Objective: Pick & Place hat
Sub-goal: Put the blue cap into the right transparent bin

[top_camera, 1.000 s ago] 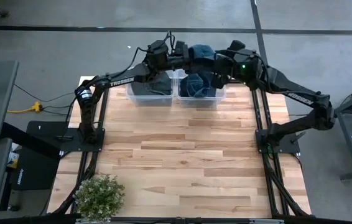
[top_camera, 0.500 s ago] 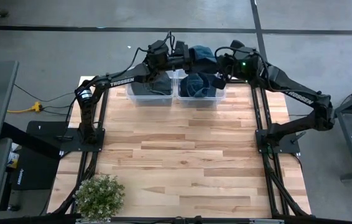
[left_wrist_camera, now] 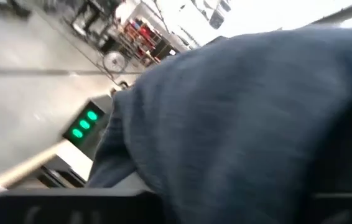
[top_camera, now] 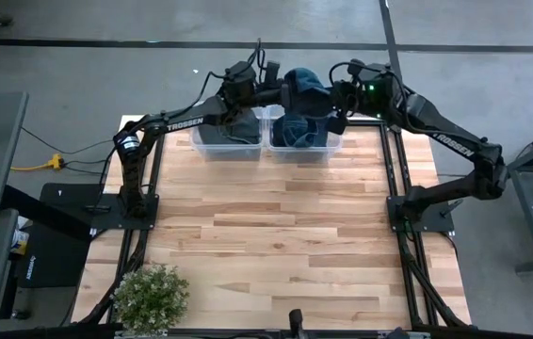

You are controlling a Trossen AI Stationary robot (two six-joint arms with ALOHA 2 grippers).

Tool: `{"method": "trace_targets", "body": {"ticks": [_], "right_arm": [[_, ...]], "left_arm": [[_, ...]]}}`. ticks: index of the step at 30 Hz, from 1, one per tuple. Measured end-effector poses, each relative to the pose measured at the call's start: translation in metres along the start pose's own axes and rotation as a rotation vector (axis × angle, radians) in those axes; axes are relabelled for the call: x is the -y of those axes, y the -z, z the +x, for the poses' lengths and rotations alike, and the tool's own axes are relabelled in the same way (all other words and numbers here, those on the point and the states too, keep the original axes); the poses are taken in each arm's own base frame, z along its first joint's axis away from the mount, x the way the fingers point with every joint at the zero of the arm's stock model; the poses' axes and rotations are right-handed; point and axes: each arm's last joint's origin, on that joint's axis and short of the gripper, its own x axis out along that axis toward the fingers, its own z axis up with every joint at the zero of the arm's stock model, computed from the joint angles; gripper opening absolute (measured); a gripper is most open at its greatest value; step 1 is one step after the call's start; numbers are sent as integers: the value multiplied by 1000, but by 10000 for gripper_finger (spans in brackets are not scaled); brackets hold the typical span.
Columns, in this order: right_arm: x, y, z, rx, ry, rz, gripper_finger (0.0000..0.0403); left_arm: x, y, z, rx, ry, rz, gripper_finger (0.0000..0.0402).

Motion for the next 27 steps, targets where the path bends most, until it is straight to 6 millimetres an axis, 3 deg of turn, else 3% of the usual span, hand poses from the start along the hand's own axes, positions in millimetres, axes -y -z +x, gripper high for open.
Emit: {"method": "trace_targets", "body": {"ticks": [6, 11, 21, 27], "right_arm": [[16, 10, 2, -1, -8, 13, 30], [30, 19, 2, -12, 8, 36, 30], [47, 32, 0, -22, 11, 75, 30], [52, 36, 1, 2, -22, 133, 30]], "left_arm": [[-3, -1, 0, 44, -70, 163, 161], [-3, -2, 0, 57, -97, 273, 206], [-8, -8, -3, 98, -193, 562, 218], [-14, -44, -26, 176, -288, 609, 218]]}}
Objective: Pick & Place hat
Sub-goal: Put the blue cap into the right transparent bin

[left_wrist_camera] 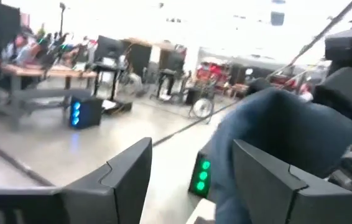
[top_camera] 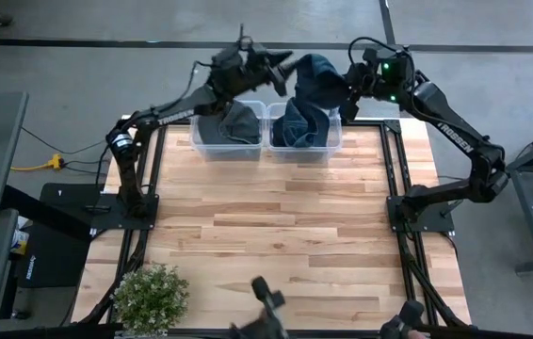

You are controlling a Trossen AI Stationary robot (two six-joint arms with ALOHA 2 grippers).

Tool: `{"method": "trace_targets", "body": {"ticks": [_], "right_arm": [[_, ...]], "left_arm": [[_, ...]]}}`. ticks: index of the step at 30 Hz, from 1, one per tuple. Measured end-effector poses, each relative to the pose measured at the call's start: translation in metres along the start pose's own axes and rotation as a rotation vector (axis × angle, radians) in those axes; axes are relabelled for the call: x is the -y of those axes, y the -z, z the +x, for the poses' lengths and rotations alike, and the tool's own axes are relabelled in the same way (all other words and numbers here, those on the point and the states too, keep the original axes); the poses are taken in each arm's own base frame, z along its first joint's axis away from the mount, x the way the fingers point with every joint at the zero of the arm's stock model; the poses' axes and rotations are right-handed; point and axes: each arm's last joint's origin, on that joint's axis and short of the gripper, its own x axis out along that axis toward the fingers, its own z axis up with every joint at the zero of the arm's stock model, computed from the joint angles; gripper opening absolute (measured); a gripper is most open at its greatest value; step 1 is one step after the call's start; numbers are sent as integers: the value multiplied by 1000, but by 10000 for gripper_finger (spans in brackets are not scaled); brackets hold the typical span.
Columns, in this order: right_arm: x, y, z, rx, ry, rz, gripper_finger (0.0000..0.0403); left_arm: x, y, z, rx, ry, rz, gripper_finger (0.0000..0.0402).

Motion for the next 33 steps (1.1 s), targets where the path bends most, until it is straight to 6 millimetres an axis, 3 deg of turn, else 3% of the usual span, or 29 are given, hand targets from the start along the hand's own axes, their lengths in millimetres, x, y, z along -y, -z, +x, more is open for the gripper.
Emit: {"method": "trace_targets", "body": {"ticks": [6, 16, 26, 33], "right_arm": [[8, 12, 19, -17, -78, 98, 30], [15, 23, 66, -201, -330, 146, 30], [35, 19, 108, -365, -498, 321, 30], [40, 31, 117, -398, -578, 405, 30]], "left_arm": [[-40, -27, -17, 14, -20, 11, 218], [-86, -37, -37, -105, 181, -86, 218], [-91, -24, -42, -269, 266, -143, 218], [-87, -18, -41, -321, 277, -159, 218]]}}
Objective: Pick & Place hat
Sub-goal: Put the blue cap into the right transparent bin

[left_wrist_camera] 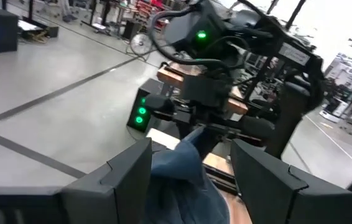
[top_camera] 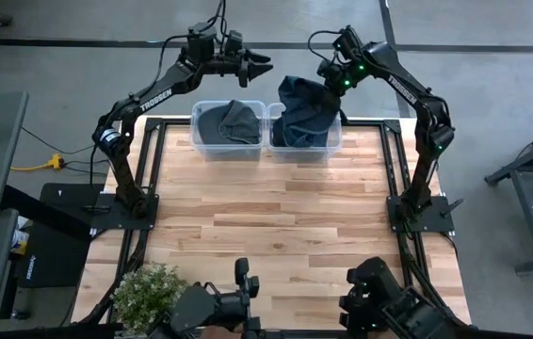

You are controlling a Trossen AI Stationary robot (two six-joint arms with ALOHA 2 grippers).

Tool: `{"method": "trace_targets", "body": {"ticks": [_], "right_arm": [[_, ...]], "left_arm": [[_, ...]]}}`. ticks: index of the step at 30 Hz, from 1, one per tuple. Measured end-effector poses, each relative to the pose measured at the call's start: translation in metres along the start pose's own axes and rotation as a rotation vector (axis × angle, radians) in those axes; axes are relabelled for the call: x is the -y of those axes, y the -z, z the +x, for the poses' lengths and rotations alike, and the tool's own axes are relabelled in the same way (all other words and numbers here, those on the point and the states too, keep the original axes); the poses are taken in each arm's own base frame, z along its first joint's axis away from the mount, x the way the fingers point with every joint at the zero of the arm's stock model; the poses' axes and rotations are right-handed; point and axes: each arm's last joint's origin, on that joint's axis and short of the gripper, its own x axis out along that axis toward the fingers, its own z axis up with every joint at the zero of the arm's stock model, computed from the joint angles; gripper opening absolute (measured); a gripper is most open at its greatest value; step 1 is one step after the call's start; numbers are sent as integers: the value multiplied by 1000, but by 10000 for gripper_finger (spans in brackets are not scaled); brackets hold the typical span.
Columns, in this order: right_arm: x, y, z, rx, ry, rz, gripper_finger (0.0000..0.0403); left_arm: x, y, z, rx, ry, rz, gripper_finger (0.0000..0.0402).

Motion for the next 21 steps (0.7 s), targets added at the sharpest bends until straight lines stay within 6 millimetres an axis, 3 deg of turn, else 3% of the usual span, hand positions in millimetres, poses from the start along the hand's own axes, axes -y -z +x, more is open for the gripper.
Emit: {"method": "trace_targets", "body": {"ticks": [14, 21], "right_arm": [[0, 7, 3, -14, -77, 2, 30], [2, 8, 3, -33, -55, 8, 30]], "left_arm": [[27, 10, 22, -33, 56, 50, 217], [27, 10, 23, -31, 48, 61, 217]]}}
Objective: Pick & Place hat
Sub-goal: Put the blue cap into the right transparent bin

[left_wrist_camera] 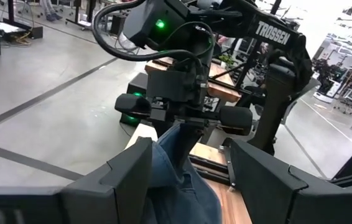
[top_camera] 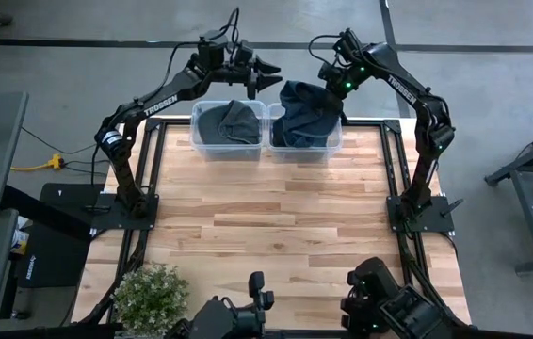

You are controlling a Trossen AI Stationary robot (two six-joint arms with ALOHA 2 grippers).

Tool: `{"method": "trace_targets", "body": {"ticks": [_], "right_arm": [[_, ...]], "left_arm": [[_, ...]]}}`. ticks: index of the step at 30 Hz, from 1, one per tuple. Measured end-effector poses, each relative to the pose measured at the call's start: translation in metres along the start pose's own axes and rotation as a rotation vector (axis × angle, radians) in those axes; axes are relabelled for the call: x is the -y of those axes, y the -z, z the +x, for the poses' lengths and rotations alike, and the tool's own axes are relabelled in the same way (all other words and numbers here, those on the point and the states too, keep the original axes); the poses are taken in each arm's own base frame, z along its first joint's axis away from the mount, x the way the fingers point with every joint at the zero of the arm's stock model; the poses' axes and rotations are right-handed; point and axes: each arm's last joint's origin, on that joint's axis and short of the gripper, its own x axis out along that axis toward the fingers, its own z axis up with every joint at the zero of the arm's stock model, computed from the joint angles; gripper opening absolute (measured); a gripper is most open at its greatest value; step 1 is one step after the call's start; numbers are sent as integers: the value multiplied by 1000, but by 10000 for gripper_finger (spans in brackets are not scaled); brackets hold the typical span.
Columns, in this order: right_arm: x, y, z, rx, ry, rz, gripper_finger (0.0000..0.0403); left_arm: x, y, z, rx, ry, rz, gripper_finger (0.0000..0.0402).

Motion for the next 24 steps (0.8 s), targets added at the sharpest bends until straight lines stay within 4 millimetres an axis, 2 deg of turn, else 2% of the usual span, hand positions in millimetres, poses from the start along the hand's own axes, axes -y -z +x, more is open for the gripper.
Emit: {"method": "trace_targets", "body": {"ticks": [11, 24], "right_arm": [[4, 1, 3, -32, 45, 4, 30], [12, 3, 29, -100, 10, 30, 30]], "left_arm": [[-1, 0, 0, 7, -33, 0, 217], [-1, 0, 0, 7, -34, -1, 217]]}}
